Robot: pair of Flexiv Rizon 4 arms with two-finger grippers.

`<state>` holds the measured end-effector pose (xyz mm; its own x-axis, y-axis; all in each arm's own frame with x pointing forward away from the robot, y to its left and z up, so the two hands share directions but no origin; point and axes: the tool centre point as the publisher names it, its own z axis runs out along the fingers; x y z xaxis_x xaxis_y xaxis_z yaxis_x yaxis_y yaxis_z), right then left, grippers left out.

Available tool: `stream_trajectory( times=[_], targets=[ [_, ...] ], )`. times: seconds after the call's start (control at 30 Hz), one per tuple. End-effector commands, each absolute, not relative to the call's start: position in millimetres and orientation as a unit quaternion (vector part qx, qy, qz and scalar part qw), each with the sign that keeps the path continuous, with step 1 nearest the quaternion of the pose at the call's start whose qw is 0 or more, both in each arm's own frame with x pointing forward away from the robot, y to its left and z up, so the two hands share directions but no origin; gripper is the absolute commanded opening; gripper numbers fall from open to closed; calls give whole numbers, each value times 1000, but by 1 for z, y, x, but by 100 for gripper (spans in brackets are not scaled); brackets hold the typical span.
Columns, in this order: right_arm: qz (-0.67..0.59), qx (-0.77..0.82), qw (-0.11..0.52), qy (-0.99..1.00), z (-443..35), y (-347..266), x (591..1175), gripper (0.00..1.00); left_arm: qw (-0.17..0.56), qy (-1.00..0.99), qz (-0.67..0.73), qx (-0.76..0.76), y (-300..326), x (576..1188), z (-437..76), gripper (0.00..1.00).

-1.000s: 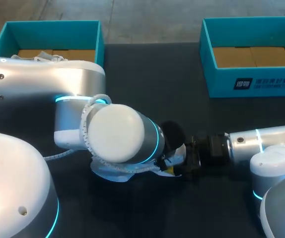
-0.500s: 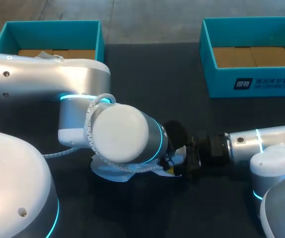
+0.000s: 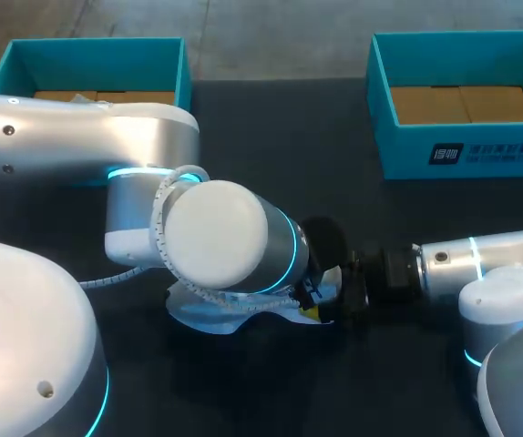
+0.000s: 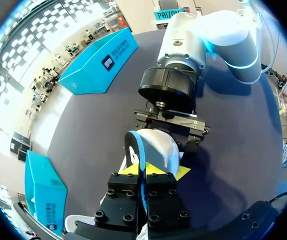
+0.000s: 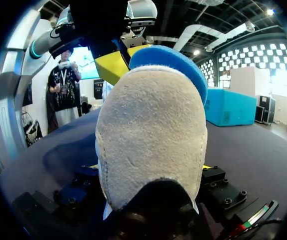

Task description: Take the shoe out of the shoebox, open the shoe tongue, remove and reinsert the insole, then place the shoe into the shoebox

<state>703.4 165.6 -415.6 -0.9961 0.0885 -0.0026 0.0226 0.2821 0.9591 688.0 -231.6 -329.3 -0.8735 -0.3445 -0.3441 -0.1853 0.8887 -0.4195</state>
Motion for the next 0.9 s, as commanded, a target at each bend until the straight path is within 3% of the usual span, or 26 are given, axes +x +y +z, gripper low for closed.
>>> stream_trajectory(
  times=[0.03,0.67,0.73,0.83,0.9],
  targets=[
    [597,35,28,801,-415,166,703,0,207,950,-192,-137,-232,688,-327,0],
    [597,35,28,801,-415,166,703,0,221,944,-214,-122,-258,682,-307,0],
    [597,35,28,801,-415,166,703,0,221,943,-217,-121,-257,681,-308,19],
    [597,35,28,801,-415,166,703,0,221,942,-224,-118,-255,681,-310,39],
    [597,35,28,801,-415,166,703,0,221,940,-230,-118,-251,680,-311,45]
  ],
)
